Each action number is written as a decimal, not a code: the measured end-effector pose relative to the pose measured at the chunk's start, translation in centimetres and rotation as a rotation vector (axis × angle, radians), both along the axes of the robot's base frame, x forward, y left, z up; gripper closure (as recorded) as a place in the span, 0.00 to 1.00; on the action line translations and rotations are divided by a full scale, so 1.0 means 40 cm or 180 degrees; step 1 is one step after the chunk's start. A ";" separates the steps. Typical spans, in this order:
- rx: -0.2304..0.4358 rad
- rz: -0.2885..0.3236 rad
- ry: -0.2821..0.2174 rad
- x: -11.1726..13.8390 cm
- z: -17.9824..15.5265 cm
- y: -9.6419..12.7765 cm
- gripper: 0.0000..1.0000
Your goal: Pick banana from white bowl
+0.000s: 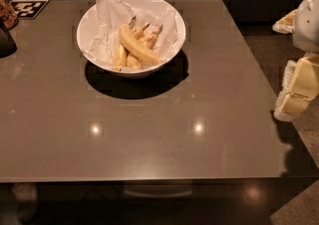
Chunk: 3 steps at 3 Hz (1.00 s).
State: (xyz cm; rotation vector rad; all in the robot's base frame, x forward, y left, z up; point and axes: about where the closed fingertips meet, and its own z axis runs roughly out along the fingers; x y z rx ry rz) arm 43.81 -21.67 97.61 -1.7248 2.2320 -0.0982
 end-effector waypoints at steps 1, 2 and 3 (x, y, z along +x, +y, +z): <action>0.0000 0.0000 0.0000 0.000 0.000 0.000 0.00; -0.0057 -0.0080 -0.0047 0.014 0.009 0.029 0.00; -0.0336 -0.0173 -0.0025 0.083 0.045 0.126 0.00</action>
Offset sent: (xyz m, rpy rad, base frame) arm 0.0151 0.0305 0.0041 -0.0515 -0.0162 -0.0699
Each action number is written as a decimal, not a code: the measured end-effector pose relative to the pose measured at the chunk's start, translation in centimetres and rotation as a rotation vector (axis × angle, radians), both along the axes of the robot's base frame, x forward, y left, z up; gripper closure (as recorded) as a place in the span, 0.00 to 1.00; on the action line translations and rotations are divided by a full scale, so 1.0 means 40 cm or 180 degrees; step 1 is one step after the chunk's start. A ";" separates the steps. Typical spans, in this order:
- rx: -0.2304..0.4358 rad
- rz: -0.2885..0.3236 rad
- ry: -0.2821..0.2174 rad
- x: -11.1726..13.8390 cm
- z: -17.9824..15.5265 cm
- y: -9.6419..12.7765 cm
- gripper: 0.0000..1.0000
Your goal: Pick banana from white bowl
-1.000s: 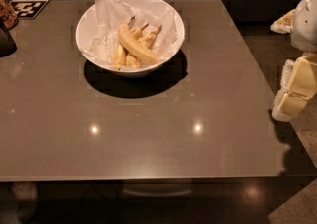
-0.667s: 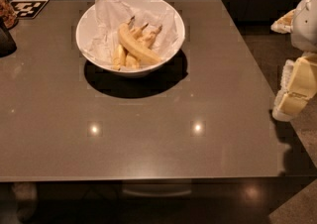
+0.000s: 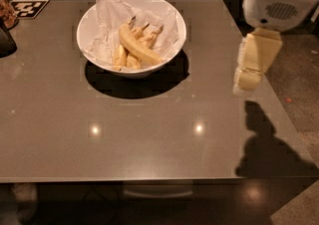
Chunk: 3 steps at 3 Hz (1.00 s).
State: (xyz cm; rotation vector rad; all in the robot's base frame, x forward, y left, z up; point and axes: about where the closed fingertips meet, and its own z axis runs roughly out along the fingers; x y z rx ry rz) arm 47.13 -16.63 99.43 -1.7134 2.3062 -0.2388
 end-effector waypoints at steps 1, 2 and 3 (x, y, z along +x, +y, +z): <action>-0.0165 0.0104 -0.0009 0.076 0.026 0.092 0.00; -0.0119 0.0153 -0.0117 0.090 0.038 0.114 0.00; 0.0061 0.0160 -0.0164 0.110 0.033 0.166 0.00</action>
Offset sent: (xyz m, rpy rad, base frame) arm 0.0255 0.0308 0.0083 -0.0466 0.0009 0.0266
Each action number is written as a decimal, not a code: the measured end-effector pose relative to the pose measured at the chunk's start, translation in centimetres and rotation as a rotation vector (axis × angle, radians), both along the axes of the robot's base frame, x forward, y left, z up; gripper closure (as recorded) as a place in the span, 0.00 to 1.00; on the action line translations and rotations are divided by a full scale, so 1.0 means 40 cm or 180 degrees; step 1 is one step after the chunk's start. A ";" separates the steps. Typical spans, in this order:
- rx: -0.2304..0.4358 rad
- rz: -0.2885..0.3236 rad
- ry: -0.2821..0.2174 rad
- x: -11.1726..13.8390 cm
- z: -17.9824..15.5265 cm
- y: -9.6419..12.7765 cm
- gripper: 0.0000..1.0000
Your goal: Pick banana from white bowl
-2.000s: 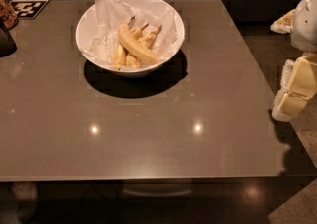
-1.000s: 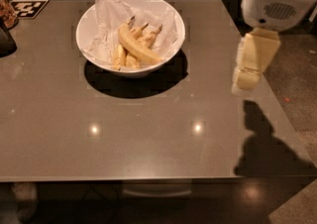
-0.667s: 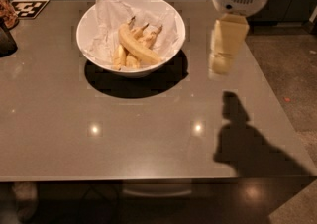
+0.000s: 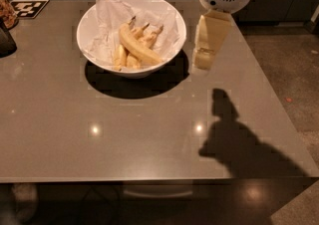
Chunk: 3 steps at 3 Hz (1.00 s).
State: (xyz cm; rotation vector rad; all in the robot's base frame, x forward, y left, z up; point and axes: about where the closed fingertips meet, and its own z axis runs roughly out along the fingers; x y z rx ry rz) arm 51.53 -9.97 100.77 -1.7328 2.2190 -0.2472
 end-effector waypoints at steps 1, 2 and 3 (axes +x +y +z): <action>0.0147 -0.0039 0.0100 0.053 -0.014 0.099 0.00; 0.0172 -0.0046 0.0249 0.125 -0.038 0.199 0.00; 0.0181 -0.0016 0.0373 0.184 -0.091 0.269 0.00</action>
Offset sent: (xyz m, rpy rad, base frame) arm 0.0699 0.1187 -0.0309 0.0086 0.2080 -0.0234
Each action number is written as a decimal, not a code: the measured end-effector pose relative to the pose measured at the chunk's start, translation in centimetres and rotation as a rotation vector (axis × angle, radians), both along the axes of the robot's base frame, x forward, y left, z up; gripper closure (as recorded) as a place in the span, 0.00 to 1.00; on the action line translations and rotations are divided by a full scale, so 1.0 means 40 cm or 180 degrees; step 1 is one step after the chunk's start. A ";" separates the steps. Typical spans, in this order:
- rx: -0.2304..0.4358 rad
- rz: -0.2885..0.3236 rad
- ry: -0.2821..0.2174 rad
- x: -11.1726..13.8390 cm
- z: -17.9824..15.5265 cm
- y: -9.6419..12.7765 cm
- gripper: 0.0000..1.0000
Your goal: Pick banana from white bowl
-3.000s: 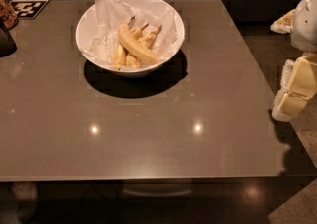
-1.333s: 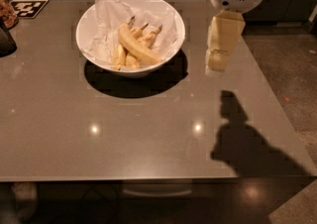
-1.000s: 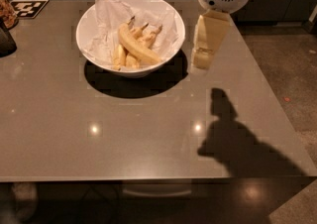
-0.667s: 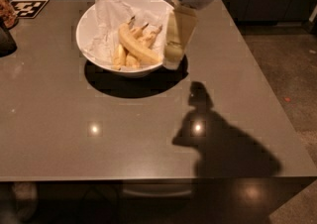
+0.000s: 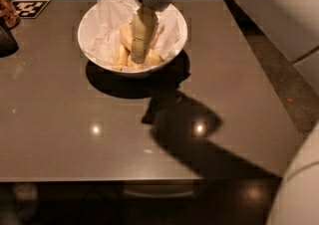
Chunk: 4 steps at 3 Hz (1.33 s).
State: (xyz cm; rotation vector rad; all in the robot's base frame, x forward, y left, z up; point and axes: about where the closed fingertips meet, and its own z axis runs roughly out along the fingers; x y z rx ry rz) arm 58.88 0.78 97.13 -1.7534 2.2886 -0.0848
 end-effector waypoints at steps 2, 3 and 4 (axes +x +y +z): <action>0.0268 -0.0100 -0.0051 0.065 0.002 0.044 0.00; 0.0408 -0.0258 0.0033 0.137 -0.006 0.072 0.00; 0.0502 -0.0430 0.0172 0.186 -0.045 0.078 0.00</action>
Offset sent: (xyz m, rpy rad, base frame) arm 0.0507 0.0249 0.0052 0.1573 0.0360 -0.0946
